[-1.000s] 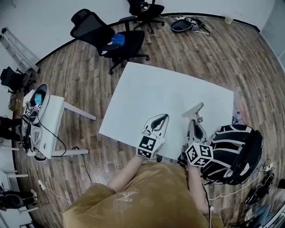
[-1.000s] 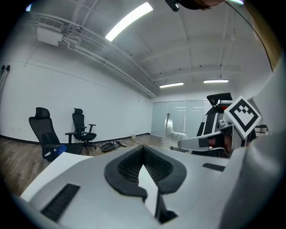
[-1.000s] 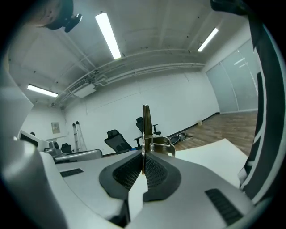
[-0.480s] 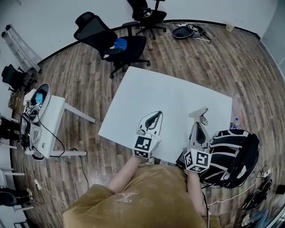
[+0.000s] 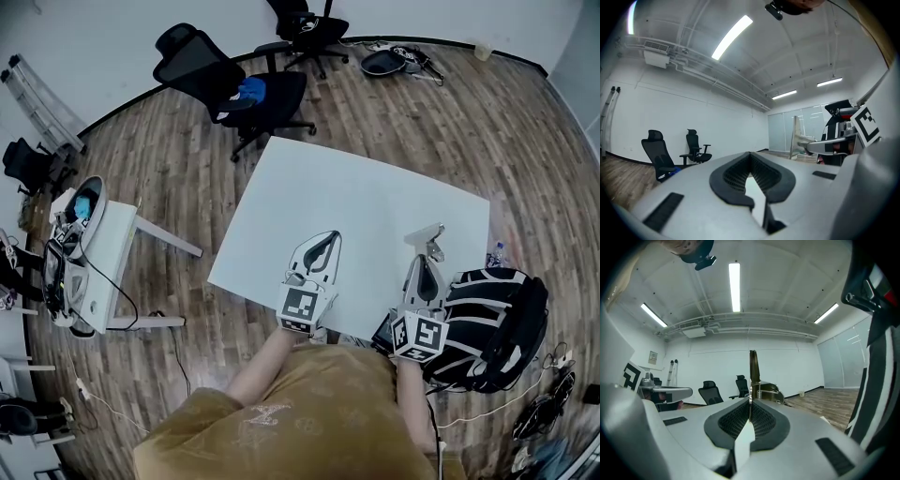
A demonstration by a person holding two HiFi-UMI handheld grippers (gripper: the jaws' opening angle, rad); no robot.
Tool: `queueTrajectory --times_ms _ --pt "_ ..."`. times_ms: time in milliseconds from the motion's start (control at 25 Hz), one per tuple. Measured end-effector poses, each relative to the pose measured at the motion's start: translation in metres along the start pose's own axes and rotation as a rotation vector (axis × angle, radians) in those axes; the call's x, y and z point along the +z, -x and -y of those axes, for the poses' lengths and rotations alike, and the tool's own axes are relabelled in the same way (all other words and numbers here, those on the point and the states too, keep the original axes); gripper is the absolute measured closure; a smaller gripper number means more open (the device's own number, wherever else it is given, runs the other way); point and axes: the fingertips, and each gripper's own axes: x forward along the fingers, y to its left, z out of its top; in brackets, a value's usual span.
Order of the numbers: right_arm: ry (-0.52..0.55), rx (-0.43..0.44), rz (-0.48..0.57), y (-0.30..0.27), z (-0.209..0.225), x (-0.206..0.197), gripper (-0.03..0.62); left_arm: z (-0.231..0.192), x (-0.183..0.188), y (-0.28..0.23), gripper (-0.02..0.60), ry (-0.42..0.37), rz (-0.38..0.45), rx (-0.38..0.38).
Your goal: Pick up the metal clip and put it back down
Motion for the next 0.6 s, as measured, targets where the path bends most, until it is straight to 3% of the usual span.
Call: queueTrajectory --times_ms 600 --pt "0.000 0.000 0.001 -0.0020 -0.0043 0.0007 0.586 0.0020 -0.0025 0.0011 0.575 -0.007 -0.003 -0.020"
